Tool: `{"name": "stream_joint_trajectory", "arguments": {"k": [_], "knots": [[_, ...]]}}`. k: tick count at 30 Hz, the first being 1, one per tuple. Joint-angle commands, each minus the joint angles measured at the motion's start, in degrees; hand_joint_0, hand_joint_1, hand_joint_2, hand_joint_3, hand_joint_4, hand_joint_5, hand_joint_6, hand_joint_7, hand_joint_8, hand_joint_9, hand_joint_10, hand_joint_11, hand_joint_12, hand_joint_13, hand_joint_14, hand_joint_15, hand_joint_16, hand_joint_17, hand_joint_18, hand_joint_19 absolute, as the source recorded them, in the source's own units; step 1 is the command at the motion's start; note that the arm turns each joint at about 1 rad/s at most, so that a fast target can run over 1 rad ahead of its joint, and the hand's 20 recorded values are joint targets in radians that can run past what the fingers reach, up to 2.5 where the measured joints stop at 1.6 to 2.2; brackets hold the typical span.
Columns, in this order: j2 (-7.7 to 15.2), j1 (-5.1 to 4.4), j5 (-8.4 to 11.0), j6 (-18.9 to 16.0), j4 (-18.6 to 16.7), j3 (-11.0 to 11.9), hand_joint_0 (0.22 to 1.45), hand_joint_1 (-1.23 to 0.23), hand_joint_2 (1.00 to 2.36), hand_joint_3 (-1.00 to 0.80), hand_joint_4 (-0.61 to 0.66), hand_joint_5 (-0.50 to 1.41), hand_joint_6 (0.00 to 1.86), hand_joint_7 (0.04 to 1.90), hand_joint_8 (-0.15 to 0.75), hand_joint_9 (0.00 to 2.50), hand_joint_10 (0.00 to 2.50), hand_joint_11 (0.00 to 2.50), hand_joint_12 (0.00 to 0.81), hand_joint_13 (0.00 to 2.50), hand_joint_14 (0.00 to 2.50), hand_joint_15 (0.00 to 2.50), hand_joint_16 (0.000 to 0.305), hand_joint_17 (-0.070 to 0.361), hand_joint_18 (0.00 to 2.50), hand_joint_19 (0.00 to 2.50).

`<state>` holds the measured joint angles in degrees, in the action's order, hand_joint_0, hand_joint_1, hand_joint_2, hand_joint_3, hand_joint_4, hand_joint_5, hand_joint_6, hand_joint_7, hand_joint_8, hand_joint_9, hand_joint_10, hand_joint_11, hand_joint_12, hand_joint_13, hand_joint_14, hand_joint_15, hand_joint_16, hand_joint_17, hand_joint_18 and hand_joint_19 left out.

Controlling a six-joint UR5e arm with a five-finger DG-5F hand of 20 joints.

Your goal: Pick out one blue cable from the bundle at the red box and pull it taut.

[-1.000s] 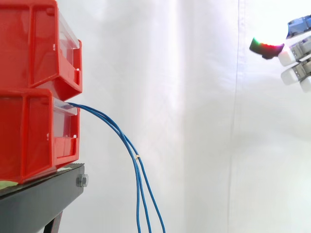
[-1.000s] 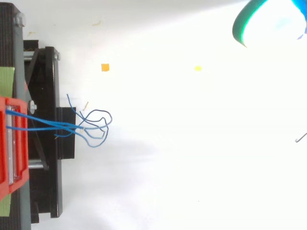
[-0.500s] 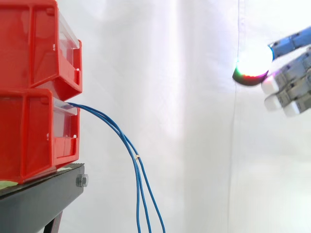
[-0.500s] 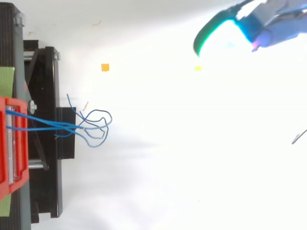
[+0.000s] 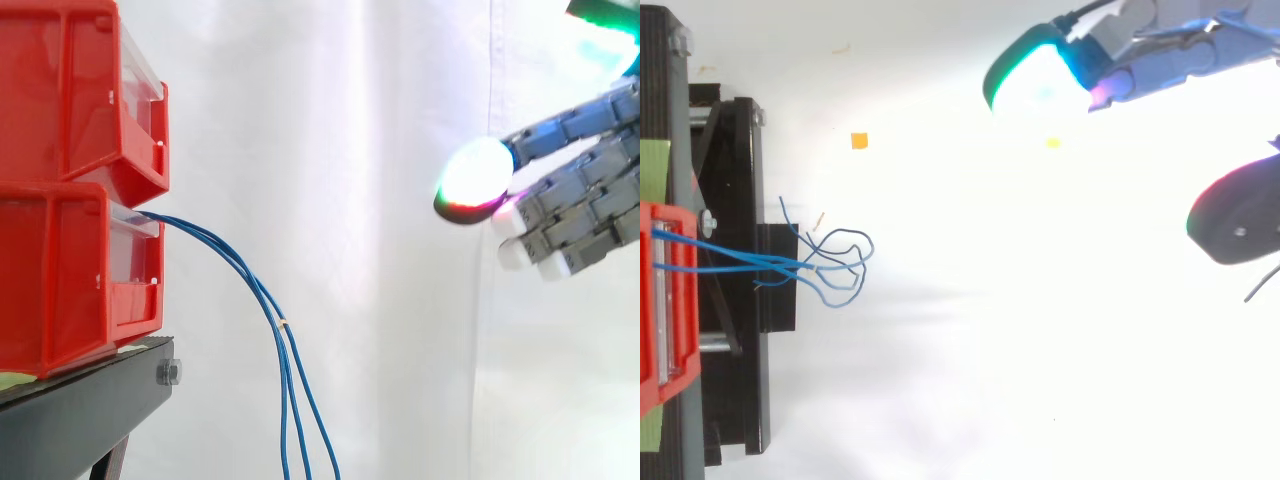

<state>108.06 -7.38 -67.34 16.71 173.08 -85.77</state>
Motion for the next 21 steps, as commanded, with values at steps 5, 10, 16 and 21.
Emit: {"name": "stream_joint_trajectory", "arguments": {"k": [5, 10, 16, 21], "knots": [[2.77, 0.0, 1.16, -1.59, -2.74, -0.01, 0.53, -0.54, 1.0, -0.49, 0.19, -0.2, 0.5, 0.61, 0.211, 0.6, 0.0, 0.0, 0.316, 0.48, 0.0, 0.0, 0.052, 0.118, 0.31, 0.27], [4.79, 0.17, 2.21, -1.77, -4.77, -0.01, 0.54, -0.54, 1.0, -0.49, 0.2, -0.2, 0.5, 0.62, 0.211, 0.6, 0.0, 0.0, 0.317, 0.48, 0.0, 0.0, 0.052, 0.118, 0.31, 0.27], [7.87, 0.17, 5.73, -0.45, -10.39, -0.01, 0.54, -0.56, 1.0, -0.5, 0.2, -0.2, 0.5, 0.61, 0.213, 0.6, 0.0, 0.0, 0.314, 0.49, 0.0, 0.0, 0.052, 0.118, 0.31, 0.27], [11.03, 0.0, 4.94, -2.03, -16.19, -0.01, 0.54, -0.57, 1.0, -0.5, 0.2, -0.2, 0.5, 0.61, 0.209, 0.6, 0.0, 0.0, 0.315, 0.49, 0.0, 0.0, 0.052, 0.118, 0.32, 0.27]]}}
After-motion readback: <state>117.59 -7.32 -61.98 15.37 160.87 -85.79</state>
